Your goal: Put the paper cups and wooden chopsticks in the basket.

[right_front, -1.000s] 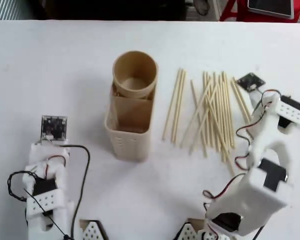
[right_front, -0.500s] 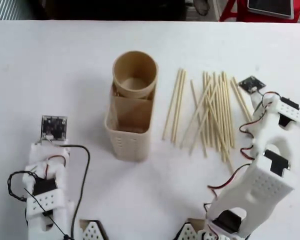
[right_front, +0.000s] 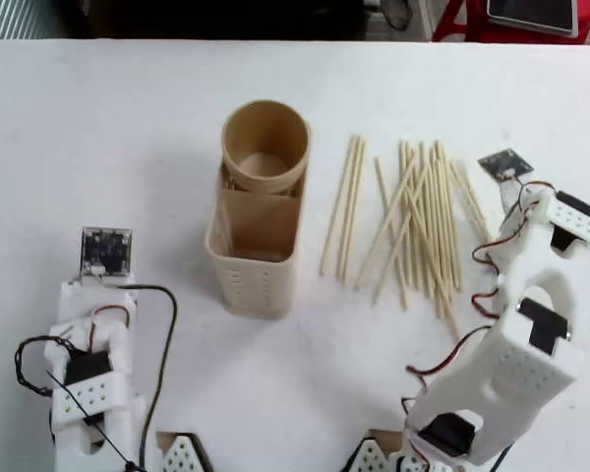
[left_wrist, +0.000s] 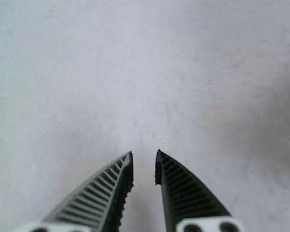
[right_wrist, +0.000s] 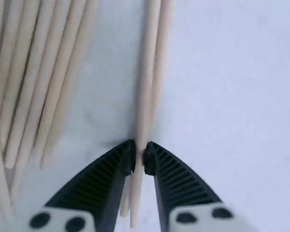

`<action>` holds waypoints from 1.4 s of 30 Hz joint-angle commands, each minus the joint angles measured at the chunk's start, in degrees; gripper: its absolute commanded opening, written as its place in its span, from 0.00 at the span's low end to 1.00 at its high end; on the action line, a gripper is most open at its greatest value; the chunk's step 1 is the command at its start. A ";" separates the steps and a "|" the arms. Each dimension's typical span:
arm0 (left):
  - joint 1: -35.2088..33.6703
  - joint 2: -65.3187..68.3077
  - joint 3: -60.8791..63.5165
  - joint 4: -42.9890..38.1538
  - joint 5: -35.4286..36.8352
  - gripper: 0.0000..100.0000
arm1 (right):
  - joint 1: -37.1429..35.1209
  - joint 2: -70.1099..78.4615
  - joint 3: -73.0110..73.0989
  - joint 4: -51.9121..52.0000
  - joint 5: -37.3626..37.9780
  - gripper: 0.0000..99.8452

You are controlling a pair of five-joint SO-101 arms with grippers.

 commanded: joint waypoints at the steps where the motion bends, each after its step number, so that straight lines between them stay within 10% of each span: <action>1: -0.48 -0.92 -0.09 0.09 -0.70 0.10 | 0.13 -10.95 -0.79 3.30 -3.34 0.02; 17: -0.48 -0.92 -0.09 0.09 -0.70 0.10 | -3.03 -51.47 14.07 1.45 -19.78 0.02; 33: -0.48 -0.92 -0.09 0.09 -0.70 0.10 | -61.41 -89.19 24.00 -2.77 -47.82 0.02; 42: -0.48 -0.92 -0.09 0.09 -0.70 0.10 | -71.60 -82.51 33.93 -27.74 -48.18 0.02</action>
